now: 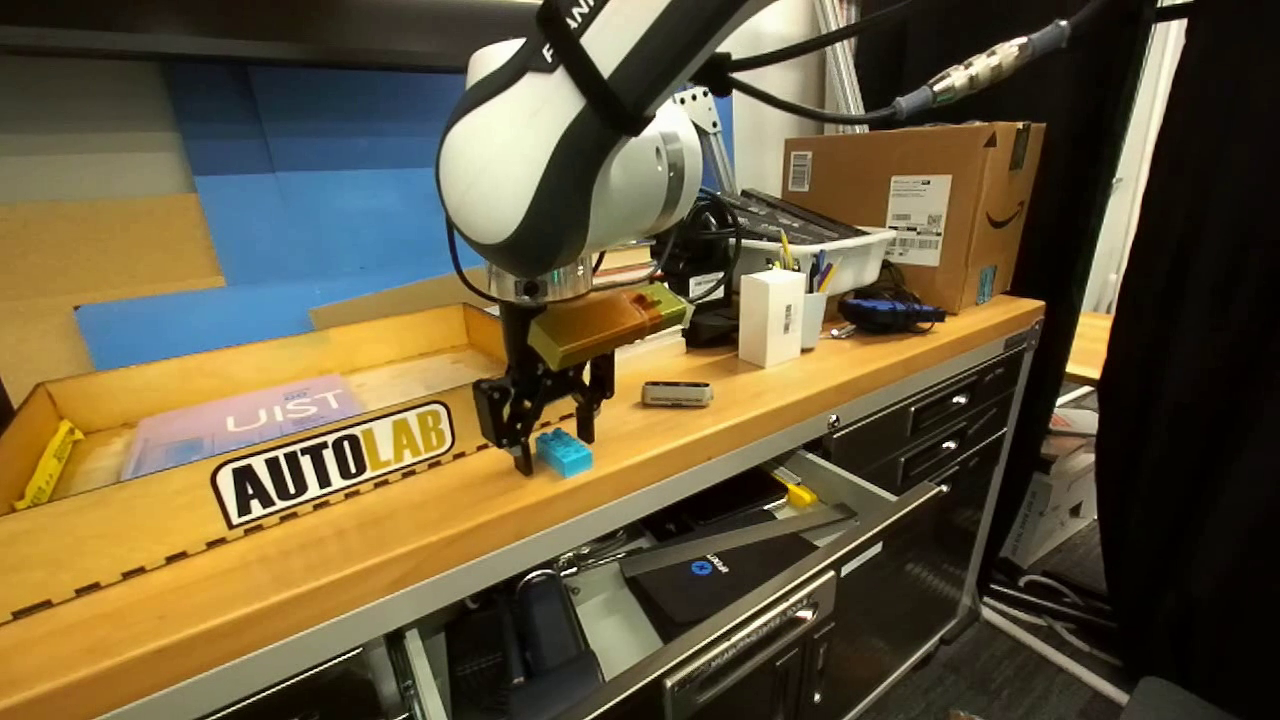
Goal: Place the blue block inside the open drawer then close the drawer
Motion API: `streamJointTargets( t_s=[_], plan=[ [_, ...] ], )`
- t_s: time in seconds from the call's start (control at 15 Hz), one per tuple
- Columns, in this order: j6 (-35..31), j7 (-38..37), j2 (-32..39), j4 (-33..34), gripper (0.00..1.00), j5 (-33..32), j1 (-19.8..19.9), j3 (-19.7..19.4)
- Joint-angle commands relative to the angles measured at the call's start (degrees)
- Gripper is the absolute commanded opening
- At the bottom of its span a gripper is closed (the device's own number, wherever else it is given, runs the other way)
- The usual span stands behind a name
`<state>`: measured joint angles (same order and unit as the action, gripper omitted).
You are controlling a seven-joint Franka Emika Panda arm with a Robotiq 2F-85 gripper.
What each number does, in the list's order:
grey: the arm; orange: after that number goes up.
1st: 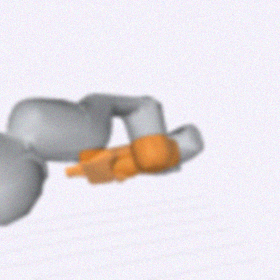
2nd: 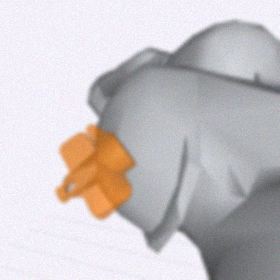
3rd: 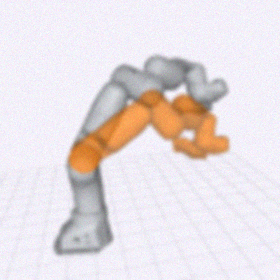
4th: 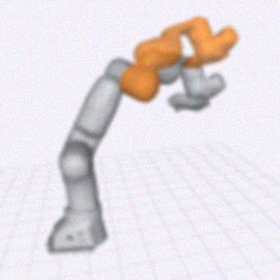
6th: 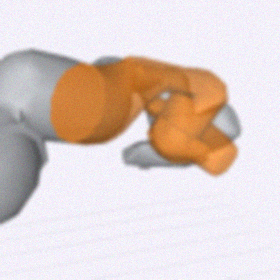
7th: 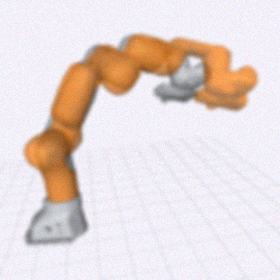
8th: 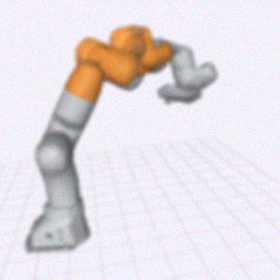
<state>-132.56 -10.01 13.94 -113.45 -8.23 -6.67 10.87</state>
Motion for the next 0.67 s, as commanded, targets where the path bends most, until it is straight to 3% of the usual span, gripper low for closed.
streamJointTargets(
  t_s=[0.0, 0.33, 0.6],
  plan=[
    [-0.9, 0.3, 0.2, 0.6, 0.49, 1.1, -1.5, -1.7],
    [-0.1, -2.3, -3.5, -4.1, 0.12, 2.1, -1.9, -2.0],
    [-1.0, -2.3, -10.3, -13.8, 0.11, 5.7, -2.0, -1.0]
  ],
)
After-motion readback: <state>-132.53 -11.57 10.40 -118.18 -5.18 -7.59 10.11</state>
